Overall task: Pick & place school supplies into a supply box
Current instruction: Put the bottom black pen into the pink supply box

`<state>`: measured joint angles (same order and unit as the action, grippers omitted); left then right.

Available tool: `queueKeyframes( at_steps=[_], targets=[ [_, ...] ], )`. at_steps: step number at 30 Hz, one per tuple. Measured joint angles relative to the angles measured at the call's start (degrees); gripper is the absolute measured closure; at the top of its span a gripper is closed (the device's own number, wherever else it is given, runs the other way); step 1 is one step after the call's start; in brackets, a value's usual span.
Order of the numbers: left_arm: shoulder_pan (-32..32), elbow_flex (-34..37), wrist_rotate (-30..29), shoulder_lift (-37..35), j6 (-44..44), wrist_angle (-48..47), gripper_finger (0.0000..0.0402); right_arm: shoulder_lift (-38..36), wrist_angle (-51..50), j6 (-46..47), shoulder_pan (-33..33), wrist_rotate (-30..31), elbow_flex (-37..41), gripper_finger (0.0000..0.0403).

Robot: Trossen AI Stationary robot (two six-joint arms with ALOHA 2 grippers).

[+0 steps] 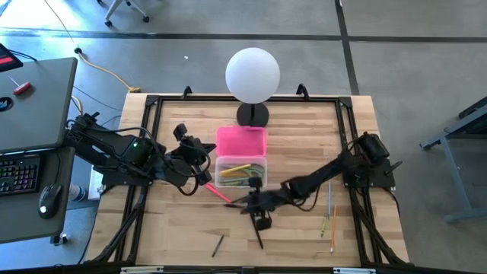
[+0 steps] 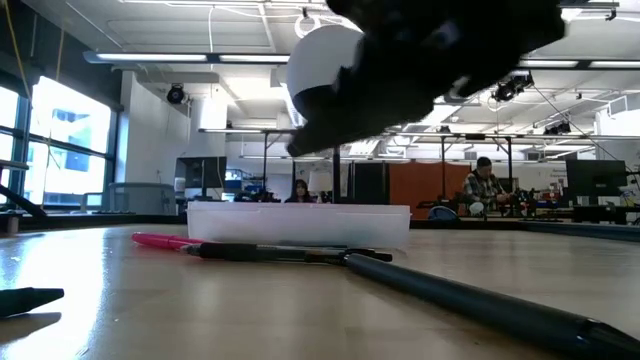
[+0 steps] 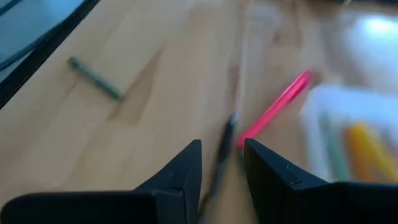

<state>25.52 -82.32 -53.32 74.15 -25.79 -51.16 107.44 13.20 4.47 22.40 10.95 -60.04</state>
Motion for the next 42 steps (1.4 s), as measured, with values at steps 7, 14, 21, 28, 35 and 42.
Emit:
queueKeyframes(
  at_steps=[7,14,21,28,35,42],
  targets=[
    [0.0,0.0,1.8,0.0,-0.5,0.0,0.0355,-0.1,-7.2,17.4,6.9,12.4,0.0,0.0304],
    [0.0,0.0,1.8,0.0,-0.6,1.1,0.0355,3.5,-8.2,36.4,11.6,18.6,0.0,0.0304],
    [0.0,0.0,1.7,0.0,-0.6,2.8,0.0355,9.7,-9.5,40.7,13.5,18.2,-4.5,0.0304],
    [0.0,0.0,2.1,0.0,-0.5,4.1,0.0355,12.8,-19.0,40.1,13.5,19.5,-11.5,0.0304],
    [0.0,0.0,2.2,0.0,-0.5,4.1,0.0355,16.4,-20.4,38.0,13.3,19.3,-14.9,0.0304],
    [0.0,0.0,2.5,0.0,0.0,4.1,0.0355,17.3,-21.1,28.8,13.3,21.6,-16.8,0.0304]
  ],
)
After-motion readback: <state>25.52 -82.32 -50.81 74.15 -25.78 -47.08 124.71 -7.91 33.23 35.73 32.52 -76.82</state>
